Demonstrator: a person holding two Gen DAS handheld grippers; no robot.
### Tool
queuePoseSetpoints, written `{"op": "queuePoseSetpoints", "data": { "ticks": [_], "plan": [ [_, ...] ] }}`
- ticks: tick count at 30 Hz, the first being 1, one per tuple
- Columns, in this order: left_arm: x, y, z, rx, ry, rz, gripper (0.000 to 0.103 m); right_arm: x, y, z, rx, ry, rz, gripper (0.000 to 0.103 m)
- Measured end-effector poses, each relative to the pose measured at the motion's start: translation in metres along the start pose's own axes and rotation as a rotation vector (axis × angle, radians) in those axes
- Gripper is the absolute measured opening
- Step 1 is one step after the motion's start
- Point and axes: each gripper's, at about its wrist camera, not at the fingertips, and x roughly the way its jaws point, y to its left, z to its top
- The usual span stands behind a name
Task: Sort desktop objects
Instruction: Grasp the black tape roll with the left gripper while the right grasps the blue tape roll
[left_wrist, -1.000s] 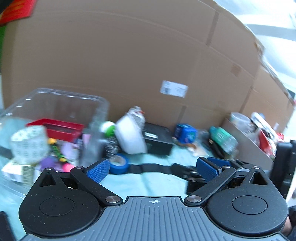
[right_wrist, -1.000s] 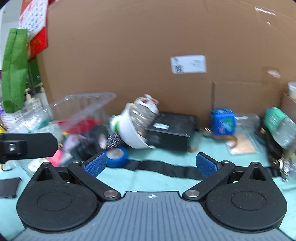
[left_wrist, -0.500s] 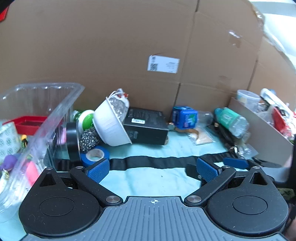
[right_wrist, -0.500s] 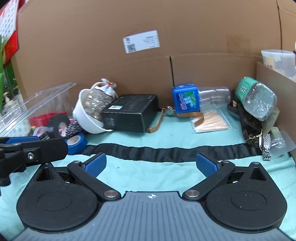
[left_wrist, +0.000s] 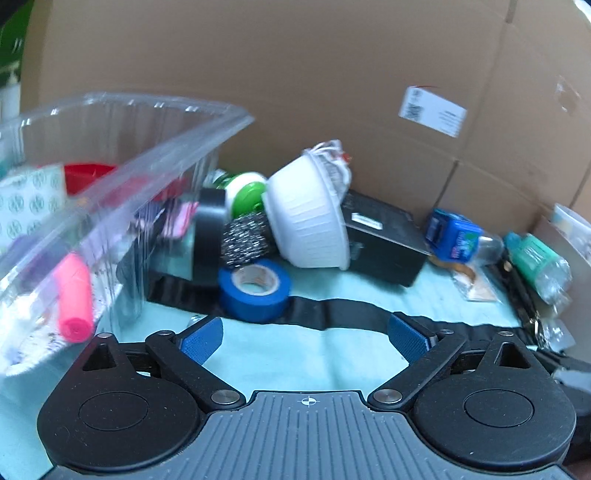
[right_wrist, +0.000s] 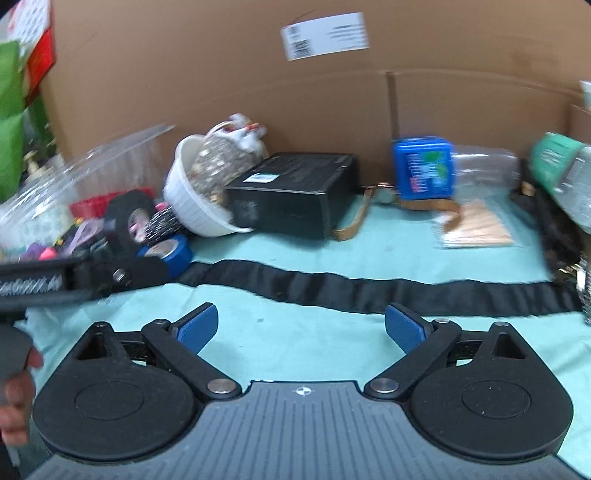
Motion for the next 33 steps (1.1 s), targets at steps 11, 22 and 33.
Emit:
{"op": "queuePoseSetpoints", "data": {
  "ticks": [11,22,33],
  "plan": [
    [0.004,0.008,0.008,0.013,-0.063,0.034,0.094,0.028,0.046,0.009,-0.185,0.043,0.114,0.086],
    [0.020,0.017,0.023,-0.024,-0.060,0.063,0.101,0.048,0.070,0.021,-0.285,0.044,0.197,0.079],
    [0.021,0.025,0.023,-0.025,-0.030,0.087,0.102,0.067,0.083,0.027,-0.338,0.049,0.259,0.067]
  ]
}}
